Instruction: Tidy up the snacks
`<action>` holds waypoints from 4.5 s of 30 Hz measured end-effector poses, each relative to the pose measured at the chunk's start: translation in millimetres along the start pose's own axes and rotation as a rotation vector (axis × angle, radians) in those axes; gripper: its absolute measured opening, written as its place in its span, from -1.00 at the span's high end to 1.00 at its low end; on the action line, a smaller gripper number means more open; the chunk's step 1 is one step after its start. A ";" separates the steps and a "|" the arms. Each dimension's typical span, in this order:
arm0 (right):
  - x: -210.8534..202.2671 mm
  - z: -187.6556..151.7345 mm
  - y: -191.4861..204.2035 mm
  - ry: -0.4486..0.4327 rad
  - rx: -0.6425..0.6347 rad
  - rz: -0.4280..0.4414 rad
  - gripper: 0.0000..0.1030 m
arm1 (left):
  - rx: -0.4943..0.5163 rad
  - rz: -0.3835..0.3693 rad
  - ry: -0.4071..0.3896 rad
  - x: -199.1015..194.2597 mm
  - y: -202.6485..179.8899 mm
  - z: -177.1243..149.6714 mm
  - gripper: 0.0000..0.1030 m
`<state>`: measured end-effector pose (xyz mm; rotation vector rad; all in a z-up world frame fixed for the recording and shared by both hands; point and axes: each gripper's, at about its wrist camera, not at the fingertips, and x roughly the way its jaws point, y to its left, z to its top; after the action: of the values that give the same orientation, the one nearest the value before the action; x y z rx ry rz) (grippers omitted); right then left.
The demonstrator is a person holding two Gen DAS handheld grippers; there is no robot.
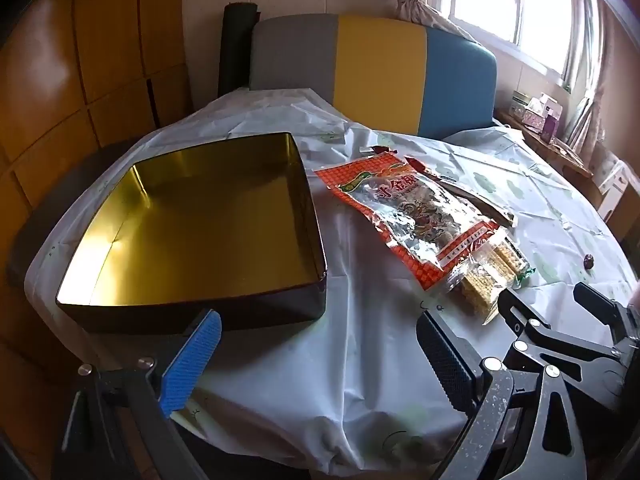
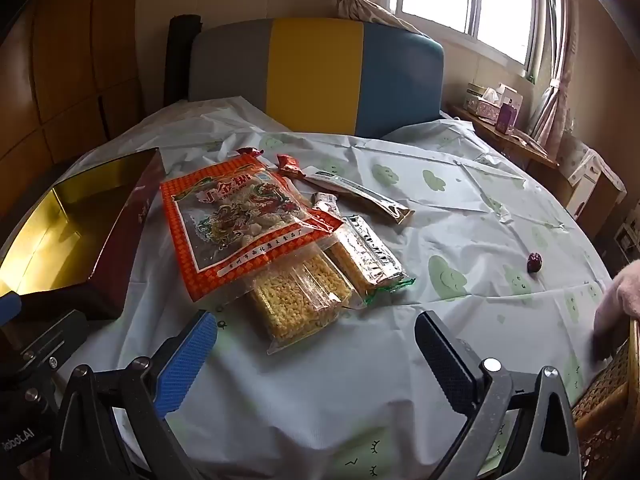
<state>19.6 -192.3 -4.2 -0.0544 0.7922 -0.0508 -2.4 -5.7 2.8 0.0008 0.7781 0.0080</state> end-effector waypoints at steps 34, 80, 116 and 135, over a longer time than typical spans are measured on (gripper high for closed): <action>3.9 -0.7 -11.2 0.010 0.025 0.013 -0.98 | 0.021 -0.027 0.028 4.2 -7.9 1.9 -0.92; 12.2 46.9 -67.2 -0.007 -0.001 -0.021 -0.98 | 0.049 -0.210 0.132 34.4 -52.8 33.5 -0.92; 86.0 119.1 -143.1 0.026 -0.033 0.105 -0.97 | -0.220 -0.075 0.360 187.4 -95.1 120.5 -0.99; 93.3 118.8 -154.4 0.052 0.007 0.068 -0.97 | 0.044 -0.244 0.192 135.4 -97.8 110.6 0.95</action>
<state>165.7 -348.9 23.3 -0.0191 0.8455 0.0096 172.4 -102.2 -13.8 -0.0533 0.9665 -0.2435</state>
